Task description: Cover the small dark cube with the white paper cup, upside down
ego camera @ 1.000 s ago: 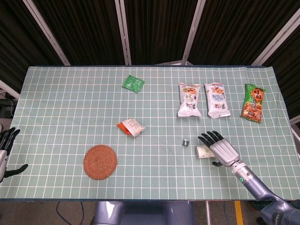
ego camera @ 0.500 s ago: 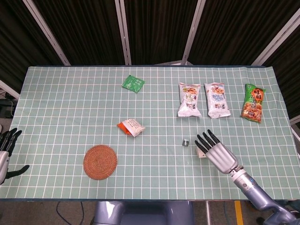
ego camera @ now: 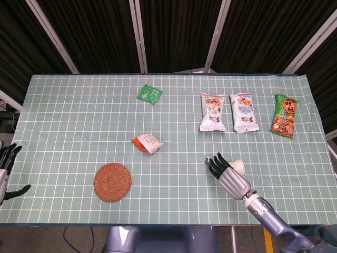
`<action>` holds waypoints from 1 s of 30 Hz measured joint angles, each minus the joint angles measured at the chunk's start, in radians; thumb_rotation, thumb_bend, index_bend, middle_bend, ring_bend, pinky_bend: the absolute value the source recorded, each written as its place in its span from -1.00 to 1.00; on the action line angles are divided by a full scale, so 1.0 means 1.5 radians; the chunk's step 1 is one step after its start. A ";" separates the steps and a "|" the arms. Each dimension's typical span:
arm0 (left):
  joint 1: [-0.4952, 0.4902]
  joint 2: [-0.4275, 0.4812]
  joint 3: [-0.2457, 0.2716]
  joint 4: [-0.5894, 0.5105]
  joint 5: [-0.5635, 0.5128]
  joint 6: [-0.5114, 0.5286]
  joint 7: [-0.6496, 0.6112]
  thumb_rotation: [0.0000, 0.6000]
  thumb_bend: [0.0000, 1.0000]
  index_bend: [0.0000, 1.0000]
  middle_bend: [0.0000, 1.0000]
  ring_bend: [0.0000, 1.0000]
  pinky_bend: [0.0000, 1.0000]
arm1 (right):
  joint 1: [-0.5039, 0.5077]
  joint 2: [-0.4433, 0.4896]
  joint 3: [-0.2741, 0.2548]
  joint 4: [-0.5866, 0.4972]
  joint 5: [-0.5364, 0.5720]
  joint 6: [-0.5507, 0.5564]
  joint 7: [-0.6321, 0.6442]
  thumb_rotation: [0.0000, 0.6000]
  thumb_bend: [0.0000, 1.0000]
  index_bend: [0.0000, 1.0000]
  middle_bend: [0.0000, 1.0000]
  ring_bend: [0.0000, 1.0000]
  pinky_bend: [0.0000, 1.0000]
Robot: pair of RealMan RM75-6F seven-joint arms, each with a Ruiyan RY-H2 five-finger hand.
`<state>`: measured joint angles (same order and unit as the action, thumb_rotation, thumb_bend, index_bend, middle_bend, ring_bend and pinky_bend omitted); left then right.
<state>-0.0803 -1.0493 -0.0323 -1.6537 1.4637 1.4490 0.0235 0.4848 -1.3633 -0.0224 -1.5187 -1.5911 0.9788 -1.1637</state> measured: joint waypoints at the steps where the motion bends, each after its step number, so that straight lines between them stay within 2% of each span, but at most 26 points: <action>1: 0.000 0.000 0.000 0.000 0.000 0.000 0.000 1.00 -1.00 -1.00 -1.00 -1.00 -1.00 | 0.001 -0.004 0.001 0.005 0.001 -0.001 -0.004 1.00 -0.97 -1.00 -1.00 -1.00 -0.83; 5: -0.001 -0.001 -0.001 0.001 -0.003 -0.001 0.001 1.00 -1.00 -1.00 -1.00 -1.00 -1.00 | 0.003 -0.018 0.005 0.022 0.015 -0.005 -0.021 1.00 -0.94 -1.00 -0.91 -1.00 -0.74; 9: -0.002 -0.002 -0.002 0.002 -0.006 -0.005 0.002 1.00 -1.00 -1.00 -1.00 -1.00 -1.00 | 0.002 -0.033 0.003 0.046 0.018 0.000 -0.042 1.00 -0.86 -1.00 -0.70 -0.98 -0.52; 12: -0.004 -0.002 -0.002 0.002 -0.006 -0.007 0.003 1.00 -1.00 -1.00 -1.00 -1.00 -1.00 | 0.000 -0.042 0.000 0.063 0.017 0.007 -0.038 1.00 -0.80 -0.98 -0.57 -0.89 -0.34; 19: -0.004 -0.001 -0.001 0.001 -0.006 -0.007 0.001 1.00 -1.00 -1.00 -1.00 -1.00 -1.00 | -0.001 -0.055 -0.009 0.103 0.003 0.022 0.001 1.00 -0.56 -0.59 -0.23 -0.56 0.00; 30: -0.003 0.002 0.000 -0.002 -0.004 -0.006 -0.003 1.00 -1.00 -1.00 -1.00 -1.00 -1.00 | 0.002 -0.062 -0.016 0.150 -0.055 0.086 0.125 1.00 -0.52 -0.53 -0.17 -0.49 0.06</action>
<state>-0.0853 -1.0468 -0.0326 -1.6569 1.4583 1.4403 0.0188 0.4876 -1.4558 -0.0468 -1.2943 -1.6734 1.1082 -0.9765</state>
